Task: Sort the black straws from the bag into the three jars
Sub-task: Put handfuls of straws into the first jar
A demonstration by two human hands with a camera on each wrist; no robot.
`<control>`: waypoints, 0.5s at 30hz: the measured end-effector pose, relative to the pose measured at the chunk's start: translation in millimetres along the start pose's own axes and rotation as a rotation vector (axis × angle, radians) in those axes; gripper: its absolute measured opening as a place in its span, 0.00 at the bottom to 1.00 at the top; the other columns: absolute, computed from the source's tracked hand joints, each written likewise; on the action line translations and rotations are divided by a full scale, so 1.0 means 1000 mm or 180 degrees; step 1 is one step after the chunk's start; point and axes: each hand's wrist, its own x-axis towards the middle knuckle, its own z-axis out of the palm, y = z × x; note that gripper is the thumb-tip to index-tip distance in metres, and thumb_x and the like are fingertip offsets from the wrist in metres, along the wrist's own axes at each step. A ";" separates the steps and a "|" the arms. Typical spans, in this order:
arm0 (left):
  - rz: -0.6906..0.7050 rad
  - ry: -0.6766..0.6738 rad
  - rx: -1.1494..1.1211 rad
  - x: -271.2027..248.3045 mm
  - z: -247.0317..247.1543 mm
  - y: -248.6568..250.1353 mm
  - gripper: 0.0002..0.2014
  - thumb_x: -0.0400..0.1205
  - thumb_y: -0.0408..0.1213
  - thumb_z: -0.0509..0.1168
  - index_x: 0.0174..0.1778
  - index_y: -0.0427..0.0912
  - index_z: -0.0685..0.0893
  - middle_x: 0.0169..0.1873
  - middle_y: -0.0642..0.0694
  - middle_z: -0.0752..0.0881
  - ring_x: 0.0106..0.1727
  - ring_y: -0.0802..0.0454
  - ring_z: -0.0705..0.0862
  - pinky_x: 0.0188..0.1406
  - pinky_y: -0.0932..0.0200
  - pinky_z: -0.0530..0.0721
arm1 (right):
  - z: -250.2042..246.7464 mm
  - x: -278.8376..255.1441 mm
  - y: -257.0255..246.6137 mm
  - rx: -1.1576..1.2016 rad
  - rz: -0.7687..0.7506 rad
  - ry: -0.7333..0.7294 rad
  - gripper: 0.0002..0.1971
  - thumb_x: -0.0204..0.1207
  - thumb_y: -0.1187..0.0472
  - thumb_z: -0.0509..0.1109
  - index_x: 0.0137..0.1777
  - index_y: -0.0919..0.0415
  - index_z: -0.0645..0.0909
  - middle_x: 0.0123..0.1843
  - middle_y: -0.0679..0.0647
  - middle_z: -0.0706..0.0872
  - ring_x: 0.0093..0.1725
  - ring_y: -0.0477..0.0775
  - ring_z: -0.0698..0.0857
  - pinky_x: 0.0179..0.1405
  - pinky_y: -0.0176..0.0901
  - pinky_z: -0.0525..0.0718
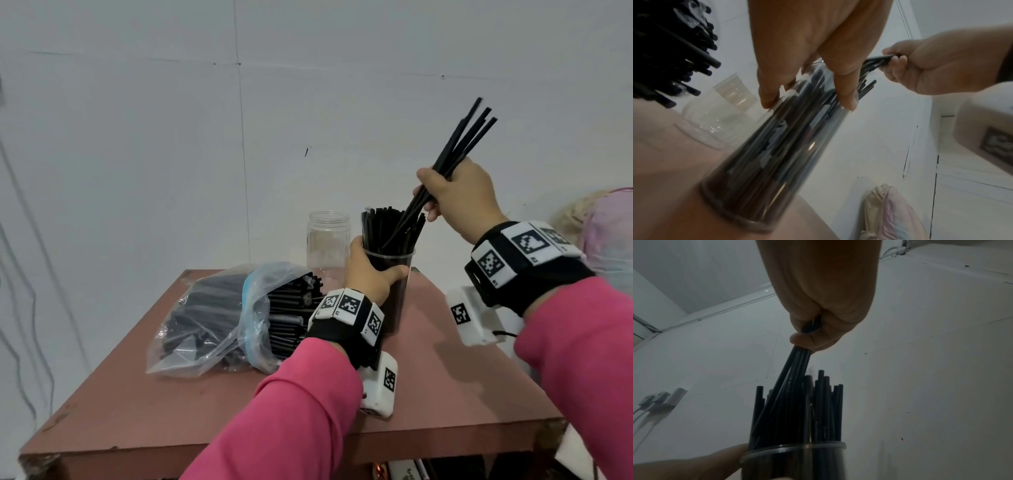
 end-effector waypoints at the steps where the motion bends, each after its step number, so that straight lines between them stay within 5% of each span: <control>1: 0.0012 -0.0012 0.0003 0.001 0.000 -0.001 0.38 0.69 0.33 0.79 0.72 0.47 0.67 0.64 0.45 0.80 0.65 0.47 0.79 0.69 0.47 0.77 | 0.000 0.002 0.001 -0.0002 -0.0015 0.0062 0.11 0.81 0.62 0.64 0.52 0.72 0.78 0.41 0.61 0.88 0.16 0.43 0.77 0.16 0.33 0.78; 8: 0.0090 -0.0028 -0.0043 0.004 -0.001 -0.007 0.38 0.70 0.33 0.78 0.73 0.48 0.66 0.65 0.46 0.79 0.65 0.48 0.79 0.69 0.49 0.76 | 0.018 -0.008 0.014 -0.0733 -0.0030 -0.0090 0.12 0.79 0.57 0.68 0.48 0.69 0.79 0.37 0.58 0.84 0.23 0.43 0.81 0.20 0.32 0.75; 12: 0.0082 -0.0024 -0.0088 0.005 -0.001 -0.008 0.38 0.70 0.32 0.78 0.72 0.48 0.66 0.64 0.44 0.80 0.65 0.47 0.80 0.69 0.46 0.77 | 0.028 -0.024 0.025 -0.1791 -0.0373 0.0063 0.18 0.76 0.48 0.70 0.40 0.64 0.75 0.51 0.55 0.75 0.54 0.57 0.76 0.49 0.44 0.75; 15: 0.0087 -0.0045 -0.0105 0.006 0.000 -0.010 0.38 0.69 0.32 0.79 0.71 0.49 0.67 0.63 0.44 0.81 0.64 0.47 0.81 0.68 0.44 0.78 | 0.032 -0.031 0.024 -0.1999 -0.0136 0.0095 0.24 0.70 0.41 0.74 0.53 0.61 0.76 0.63 0.56 0.74 0.67 0.60 0.71 0.66 0.54 0.70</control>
